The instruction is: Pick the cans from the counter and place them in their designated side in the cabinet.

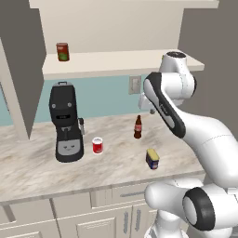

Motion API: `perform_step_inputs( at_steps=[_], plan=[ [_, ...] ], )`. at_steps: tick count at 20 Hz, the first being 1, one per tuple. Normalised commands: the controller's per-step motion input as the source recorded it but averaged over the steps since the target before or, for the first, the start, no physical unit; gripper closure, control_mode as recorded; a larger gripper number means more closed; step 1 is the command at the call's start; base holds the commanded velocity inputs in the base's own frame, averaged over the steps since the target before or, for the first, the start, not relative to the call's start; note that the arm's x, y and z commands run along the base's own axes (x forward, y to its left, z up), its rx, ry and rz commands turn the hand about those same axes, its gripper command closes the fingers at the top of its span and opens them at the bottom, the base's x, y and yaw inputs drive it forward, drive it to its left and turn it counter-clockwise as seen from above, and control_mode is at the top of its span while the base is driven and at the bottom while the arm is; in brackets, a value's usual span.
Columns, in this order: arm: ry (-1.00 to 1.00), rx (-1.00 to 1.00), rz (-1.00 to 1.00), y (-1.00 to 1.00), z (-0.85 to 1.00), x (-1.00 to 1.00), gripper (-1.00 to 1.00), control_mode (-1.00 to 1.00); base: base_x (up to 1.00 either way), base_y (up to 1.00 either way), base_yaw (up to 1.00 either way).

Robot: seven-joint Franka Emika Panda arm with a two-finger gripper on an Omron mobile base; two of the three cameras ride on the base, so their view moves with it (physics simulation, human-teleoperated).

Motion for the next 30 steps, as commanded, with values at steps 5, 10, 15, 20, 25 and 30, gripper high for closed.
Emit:
perform_step_inputs(
  at_steps=[5, 10, 15, 20, 25, 30],
  plan=[
    [0.0, 0.0, 0.0, 0.01, 0.0, -0.02, -1.0, -1.0, 0.0, 0.0, 0.0],
    [-0.03, 0.0, 0.0, 0.08, -0.13, -0.13, -1.0, -1.0, 0.0, 0.0, 0.0],
    [-0.03, 0.0, 0.0, 0.06, -0.19, -0.14, -1.0, -1.0, 0.0, 0.0, 0.0],
    [-0.02, 0.0, 0.0, 0.0, -0.26, -0.18, -1.0, -1.0, 0.0, 0.0, 0.0],
    [0.0, -0.04, 0.0, 0.0, -0.26, -0.12, -1.0, -1.0, 0.0, 0.0, 0.0],
    [-0.03, -0.01, 0.0, 0.0, -0.18, -0.06, -1.0, -1.0, 0.0, 0.0, 0.0]
  ],
)
